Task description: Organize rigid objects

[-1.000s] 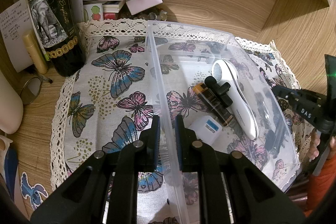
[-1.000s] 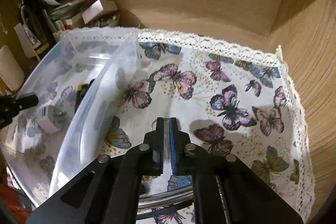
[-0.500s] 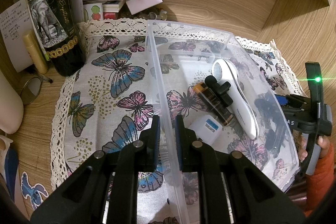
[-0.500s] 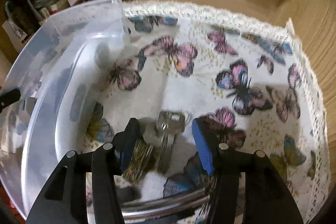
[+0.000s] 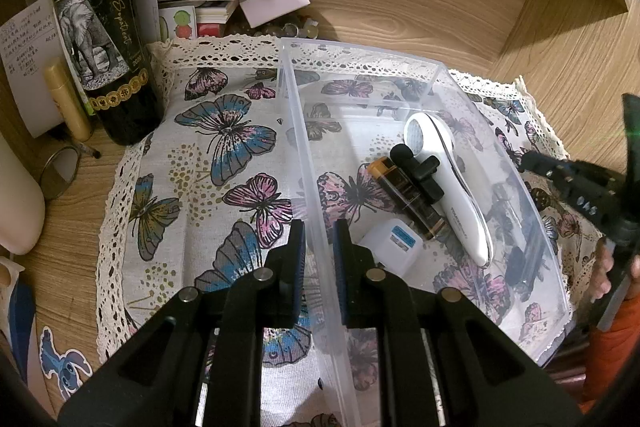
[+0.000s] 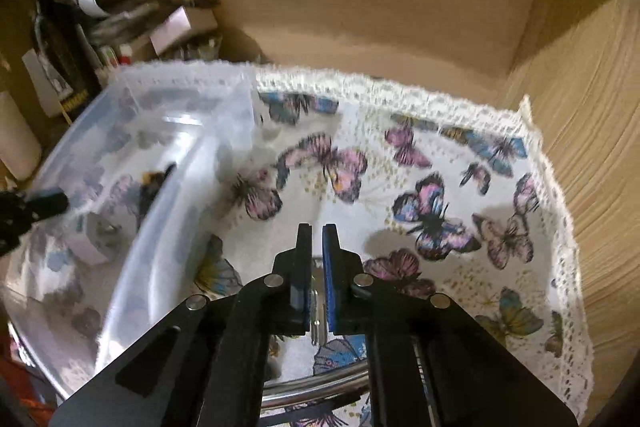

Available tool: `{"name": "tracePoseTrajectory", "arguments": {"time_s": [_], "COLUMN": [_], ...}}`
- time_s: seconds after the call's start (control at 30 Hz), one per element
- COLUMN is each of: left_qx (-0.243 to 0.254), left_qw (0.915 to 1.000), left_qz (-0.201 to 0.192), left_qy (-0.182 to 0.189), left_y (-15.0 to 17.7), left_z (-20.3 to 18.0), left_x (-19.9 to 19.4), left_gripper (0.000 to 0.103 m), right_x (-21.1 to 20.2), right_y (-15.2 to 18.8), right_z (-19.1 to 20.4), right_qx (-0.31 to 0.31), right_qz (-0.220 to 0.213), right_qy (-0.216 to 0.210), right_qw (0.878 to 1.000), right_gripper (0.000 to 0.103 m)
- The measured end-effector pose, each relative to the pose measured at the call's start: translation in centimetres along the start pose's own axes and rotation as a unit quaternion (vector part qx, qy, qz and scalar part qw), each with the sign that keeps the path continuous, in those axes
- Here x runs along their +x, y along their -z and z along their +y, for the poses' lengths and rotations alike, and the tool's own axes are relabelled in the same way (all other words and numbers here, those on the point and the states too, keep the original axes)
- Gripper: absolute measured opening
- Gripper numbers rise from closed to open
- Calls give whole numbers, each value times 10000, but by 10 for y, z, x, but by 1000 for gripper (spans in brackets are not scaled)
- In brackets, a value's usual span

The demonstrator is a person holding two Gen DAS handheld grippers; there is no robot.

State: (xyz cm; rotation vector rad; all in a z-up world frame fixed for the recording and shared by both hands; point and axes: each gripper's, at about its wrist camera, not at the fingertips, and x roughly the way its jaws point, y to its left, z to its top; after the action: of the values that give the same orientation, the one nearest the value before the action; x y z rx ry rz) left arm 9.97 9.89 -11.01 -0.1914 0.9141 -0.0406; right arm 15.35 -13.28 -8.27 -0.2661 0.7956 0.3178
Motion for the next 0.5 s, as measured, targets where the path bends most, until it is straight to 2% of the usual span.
{"name": "tracePoseTrajectory", "arguments": {"time_s": [0.17,0.3,0.33,0.43,0.5], "left_qx": [8,7,7,3,5], "left_qw": [10000,10000,10000,10000,10000], "left_qz": [2,4,3,2,3], "left_qy": [-3,-1,-4,-2,-6], "left_y": [0,0,0,0,0], "left_z": [0,0,-1,-1,-1], "left_x": [0,0,0,0,0], "left_gripper": [13,13,13,13,13], "right_x": [-7,4,8,21,33], "right_y": [-1,4,7,14,18], "right_z": [-2,-6,-7,-10,-12], "right_qx": [-14,131,173,254,278], "right_qz": [-70,266,368,580,716], "right_qy": [48,-65,-65,-59,-31], "right_qw": [10000,9995,9992,9980,9970], "right_gripper": [5,6,11,34,35]}}
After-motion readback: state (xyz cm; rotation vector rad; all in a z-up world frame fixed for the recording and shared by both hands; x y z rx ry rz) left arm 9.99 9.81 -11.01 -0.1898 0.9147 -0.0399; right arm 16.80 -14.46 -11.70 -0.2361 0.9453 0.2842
